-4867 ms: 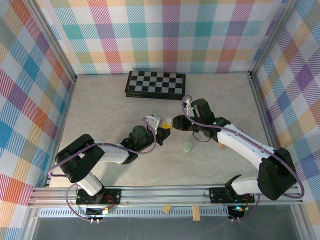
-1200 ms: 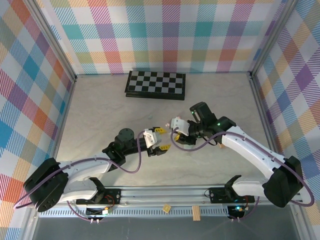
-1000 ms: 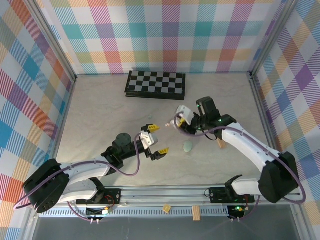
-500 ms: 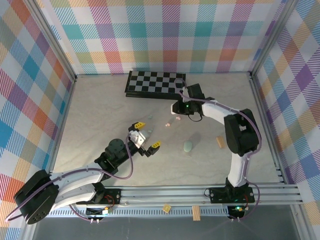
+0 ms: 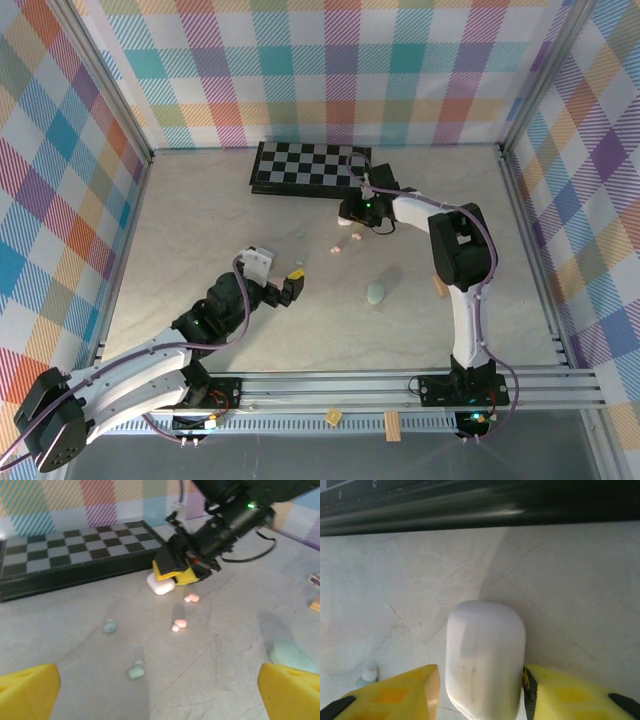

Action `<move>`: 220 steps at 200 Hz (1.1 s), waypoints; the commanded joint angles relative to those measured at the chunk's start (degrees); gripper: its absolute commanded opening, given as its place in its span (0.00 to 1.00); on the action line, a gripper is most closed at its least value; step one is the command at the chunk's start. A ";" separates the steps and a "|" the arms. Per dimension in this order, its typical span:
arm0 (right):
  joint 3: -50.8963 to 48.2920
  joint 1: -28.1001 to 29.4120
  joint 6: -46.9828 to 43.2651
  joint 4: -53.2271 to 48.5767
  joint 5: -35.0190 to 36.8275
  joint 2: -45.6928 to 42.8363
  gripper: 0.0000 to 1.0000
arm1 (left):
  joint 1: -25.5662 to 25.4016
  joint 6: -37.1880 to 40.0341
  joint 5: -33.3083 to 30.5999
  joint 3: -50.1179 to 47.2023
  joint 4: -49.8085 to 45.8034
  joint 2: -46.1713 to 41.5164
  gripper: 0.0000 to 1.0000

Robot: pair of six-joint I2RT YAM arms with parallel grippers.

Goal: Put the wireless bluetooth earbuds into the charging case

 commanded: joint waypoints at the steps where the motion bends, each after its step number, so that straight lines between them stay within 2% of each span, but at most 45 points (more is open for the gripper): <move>1: -3.26 -0.43 -4.26 0.57 1.36 -7.23 0.54 | 0.13 -12.10 -8.11 6.63 -12.97 0.58 1.00; 26: -11.39 -0.30 -12.81 5.90 -1.56 -15.80 0.69 | 0.79 -16.74 -13.16 11.99 -22.72 4.46 1.00; 45: -18.65 0.55 -21.77 11.27 -6.56 -22.23 0.79 | 3.09 -18.81 -12.82 14.51 -26.53 7.29 1.00; 72: -29.72 3.47 -33.28 19.81 -13.43 -31.65 0.88 | 9.49 -23.85 -4.41 14.95 -26.50 8.61 1.00; 85: -31.53 5.83 -39.25 18.28 -14.95 -34.44 0.90 | 12.86 -26.74 0.49 14.99 -26.11 9.01 1.00; 103: -31.77 11.11 -47.56 12.70 -13.17 -36.71 0.91 | 17.20 -30.37 6.31 14.86 -25.56 9.23 1.00; 118: -31.33 15.23 -52.78 9.09 -12.25 -36.83 0.92 | 20.62 -33.11 9.99 14.78 -25.68 9.16 1.00; 157: -27.72 22.86 -58.78 4.41 -10.41 -32.72 0.92 | 27.28 -37.91 17.37 13.65 -25.19 7.57 1.00; 177: -25.29 25.15 -58.46 4.89 -9.12 -28.70 0.93 | 30.05 -38.70 21.67 12.46 -23.03 7.70 1.00; 220: -22.09 27.80 -56.66 9.96 -8.08 -21.10 0.93 | 33.58 -41.14 24.01 10.02 -22.24 7.31 1.00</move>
